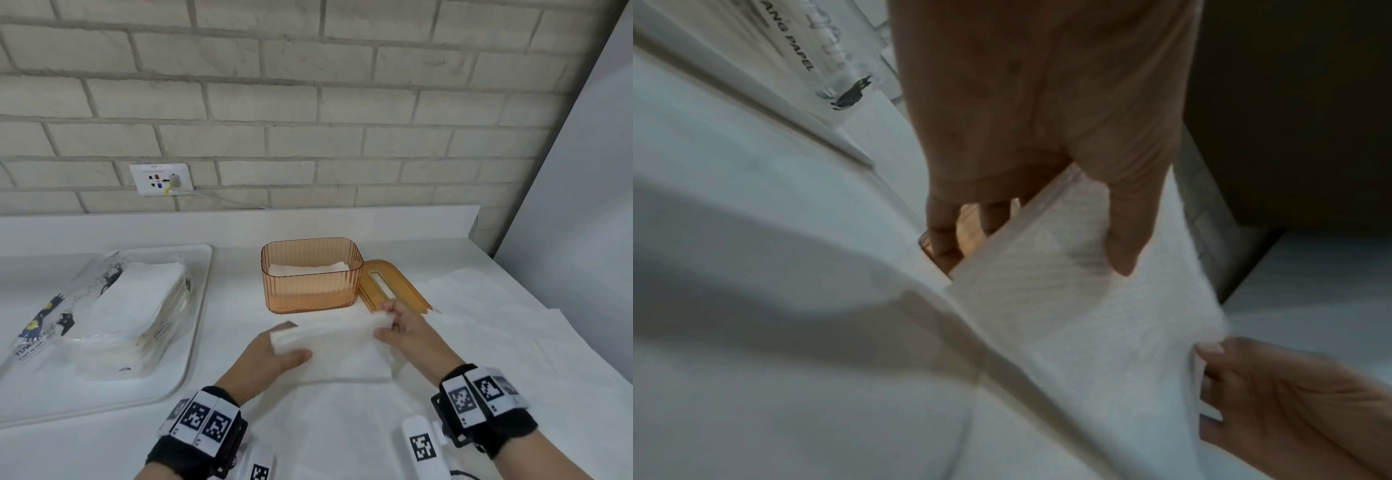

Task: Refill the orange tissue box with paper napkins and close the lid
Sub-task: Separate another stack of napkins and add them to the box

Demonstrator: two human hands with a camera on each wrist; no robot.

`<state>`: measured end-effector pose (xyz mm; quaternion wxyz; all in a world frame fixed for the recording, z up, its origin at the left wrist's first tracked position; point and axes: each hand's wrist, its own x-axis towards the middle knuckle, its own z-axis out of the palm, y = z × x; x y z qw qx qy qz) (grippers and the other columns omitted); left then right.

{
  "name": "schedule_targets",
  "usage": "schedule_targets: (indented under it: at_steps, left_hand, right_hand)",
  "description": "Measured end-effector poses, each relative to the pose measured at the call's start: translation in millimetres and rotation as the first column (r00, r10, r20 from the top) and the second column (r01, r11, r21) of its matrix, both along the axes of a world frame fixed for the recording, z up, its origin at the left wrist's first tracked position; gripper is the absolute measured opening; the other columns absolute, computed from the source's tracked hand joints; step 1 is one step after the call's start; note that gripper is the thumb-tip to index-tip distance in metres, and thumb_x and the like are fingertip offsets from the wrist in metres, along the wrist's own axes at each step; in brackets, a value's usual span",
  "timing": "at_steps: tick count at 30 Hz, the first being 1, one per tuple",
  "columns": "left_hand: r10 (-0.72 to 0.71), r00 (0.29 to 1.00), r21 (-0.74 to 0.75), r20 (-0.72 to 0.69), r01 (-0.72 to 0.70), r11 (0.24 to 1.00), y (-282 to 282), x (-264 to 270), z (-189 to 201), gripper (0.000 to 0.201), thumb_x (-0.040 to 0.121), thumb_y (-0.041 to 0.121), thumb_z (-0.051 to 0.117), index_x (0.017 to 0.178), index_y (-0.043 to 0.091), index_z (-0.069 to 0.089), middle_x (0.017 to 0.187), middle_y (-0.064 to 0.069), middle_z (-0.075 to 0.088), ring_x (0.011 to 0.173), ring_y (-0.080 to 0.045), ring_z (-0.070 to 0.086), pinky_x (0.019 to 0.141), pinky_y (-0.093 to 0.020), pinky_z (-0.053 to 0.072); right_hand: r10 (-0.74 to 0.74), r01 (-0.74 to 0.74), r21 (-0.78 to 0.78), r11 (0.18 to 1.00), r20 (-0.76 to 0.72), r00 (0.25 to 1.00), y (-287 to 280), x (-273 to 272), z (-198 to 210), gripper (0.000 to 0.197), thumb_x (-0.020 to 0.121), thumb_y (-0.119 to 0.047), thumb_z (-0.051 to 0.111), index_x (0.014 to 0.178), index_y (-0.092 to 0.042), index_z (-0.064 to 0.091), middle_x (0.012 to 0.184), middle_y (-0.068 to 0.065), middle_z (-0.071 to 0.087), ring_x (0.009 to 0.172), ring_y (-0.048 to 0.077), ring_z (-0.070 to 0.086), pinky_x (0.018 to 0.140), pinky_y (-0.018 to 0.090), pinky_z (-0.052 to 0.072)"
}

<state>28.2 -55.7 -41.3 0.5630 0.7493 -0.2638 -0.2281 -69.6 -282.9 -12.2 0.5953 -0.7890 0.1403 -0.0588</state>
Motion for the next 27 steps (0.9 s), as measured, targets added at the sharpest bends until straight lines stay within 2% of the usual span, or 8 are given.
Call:
schedule_targets:
  at_steps: [3,6,11,17,19,21,24,27]
  left_hand:
    - [-0.062,0.997,0.105,0.035,0.058,0.993,-1,1,-11,0.012,0.084,0.021,0.07,0.095,0.019,0.066,0.088,0.006,0.071,0.083,-0.007,0.066,0.086,-0.033,0.05]
    - [-0.008,0.998,0.098,0.064,0.002,0.995,-4,1,-11,0.031,0.083,0.037,0.067,0.11,0.022,0.065,0.103,0.005,0.072,0.095,-0.009,0.067,0.093,-0.034,0.052]
    - [0.053,0.997,-0.064,0.06,-0.049,0.997,-4,-7,-3,0.036,0.082,0.044,0.063,0.115,0.028,0.062,0.108,0.01,0.071,0.099,-0.008,0.067,0.089,-0.028,0.052]
    - [0.112,0.979,-0.07,0.167,-0.102,0.992,-4,-11,-6,0.015,0.091,0.02,0.062,0.104,0.027,0.061,0.097,0.015,0.069,0.087,-0.003,0.065,0.077,-0.017,0.051]
    - [0.087,0.975,-0.021,0.204,-0.084,0.996,-2,-9,-10,0.011,0.09,0.017,0.064,0.096,0.025,0.06,0.091,0.011,0.067,0.079,-0.003,0.061,0.071,-0.017,0.047]
    - [0.033,0.978,0.06,0.204,-0.046,0.997,-3,-6,-14,0.007,0.09,0.016,0.064,0.094,0.022,0.061,0.088,0.003,0.066,0.074,-0.003,0.059,0.069,-0.018,0.045]
    - [0.028,0.987,0.108,0.161,-0.045,0.993,-7,-4,-16,0.011,0.092,0.02,0.062,0.102,0.016,0.064,0.095,-0.004,0.069,0.086,-0.017,0.064,0.08,-0.029,0.05]
    - [0.108,0.986,0.065,0.13,-0.117,0.991,-9,-1,-12,0.025,0.093,0.027,0.059,0.117,0.021,0.062,0.107,0.006,0.07,0.099,-0.009,0.065,0.09,-0.027,0.051]
  right_hand:
    - [-0.034,0.021,-0.151,0.988,-0.084,0.996,3,-4,-24,0.023,0.089,0.001,0.053,0.089,-0.022,0.05,0.088,-0.005,0.055,0.084,0.013,0.052,0.065,0.014,0.037]
    - [-0.063,0.053,-0.157,0.986,-0.057,0.996,6,-2,-26,0.023,0.09,-0.001,0.053,0.091,-0.023,0.049,0.089,-0.006,0.054,0.084,0.011,0.05,0.066,0.016,0.036]
    - [-0.047,0.049,0.085,0.995,-0.018,0.999,4,-3,-20,0.037,0.085,-0.003,0.063,0.11,-0.027,0.049,0.103,-0.007,0.065,0.096,0.007,0.063,0.086,0.023,0.05]
    - [-0.042,0.043,-0.051,0.998,0.005,0.999,1,-4,-23,0.028,0.088,-0.006,0.059,0.106,-0.028,0.054,0.103,-0.012,0.064,0.098,0.001,0.059,0.086,0.015,0.047]
    - [-0.043,0.04,-0.144,0.989,-0.016,0.999,-2,-5,-25,0.023,0.089,-0.008,0.059,0.105,-0.023,0.053,0.1,-0.009,0.063,0.097,0.007,0.059,0.081,0.009,0.044]
    - [-0.017,-0.004,-0.234,0.972,-0.087,0.996,-2,-6,-32,0.018,0.089,-0.014,0.059,0.105,-0.018,0.054,0.099,-0.003,0.063,0.098,0.016,0.059,0.086,0.017,0.046]
    - [-0.032,-0.012,-0.227,0.974,-0.19,0.981,-3,-3,-37,0.039,0.088,-0.025,0.061,0.125,-0.017,0.05,0.117,0.0,0.061,0.111,0.018,0.056,0.102,0.035,0.043]
    - [-0.017,-0.008,-0.162,0.987,-0.151,0.988,-2,2,-17,0.031,0.09,-0.023,0.059,0.12,-0.021,0.052,0.113,-0.004,0.063,0.107,0.014,0.059,0.094,0.028,0.045]
